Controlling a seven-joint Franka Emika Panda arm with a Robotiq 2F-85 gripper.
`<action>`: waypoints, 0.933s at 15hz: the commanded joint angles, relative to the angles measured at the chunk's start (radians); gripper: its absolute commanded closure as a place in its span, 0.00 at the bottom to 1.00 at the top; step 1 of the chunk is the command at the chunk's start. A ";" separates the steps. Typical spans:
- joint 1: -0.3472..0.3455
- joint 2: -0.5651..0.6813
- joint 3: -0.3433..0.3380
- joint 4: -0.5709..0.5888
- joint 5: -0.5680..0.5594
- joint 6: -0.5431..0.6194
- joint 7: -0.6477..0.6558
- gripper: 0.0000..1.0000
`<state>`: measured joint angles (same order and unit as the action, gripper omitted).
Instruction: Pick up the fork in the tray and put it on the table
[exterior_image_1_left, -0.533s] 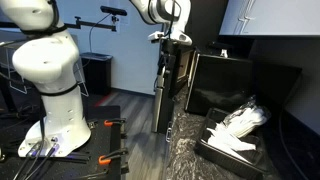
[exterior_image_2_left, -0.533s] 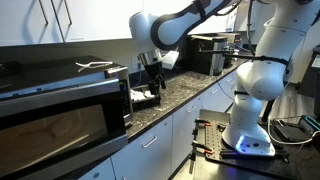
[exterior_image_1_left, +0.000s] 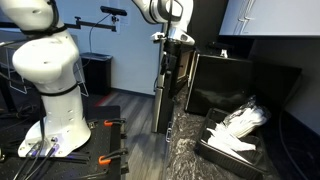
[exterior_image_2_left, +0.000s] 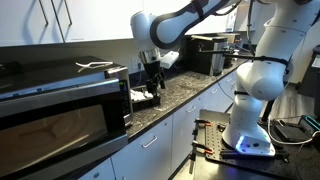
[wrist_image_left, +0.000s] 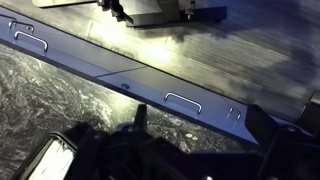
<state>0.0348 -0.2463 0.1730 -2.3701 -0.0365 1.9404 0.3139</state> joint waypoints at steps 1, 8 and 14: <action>-0.013 -0.030 -0.042 -0.014 0.047 0.066 0.101 0.00; -0.107 -0.079 -0.105 -0.036 0.008 0.165 0.313 0.00; -0.222 -0.055 -0.160 -0.022 -0.057 0.238 0.494 0.00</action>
<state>-0.1442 -0.3047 0.0316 -2.3822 -0.0581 2.1286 0.7163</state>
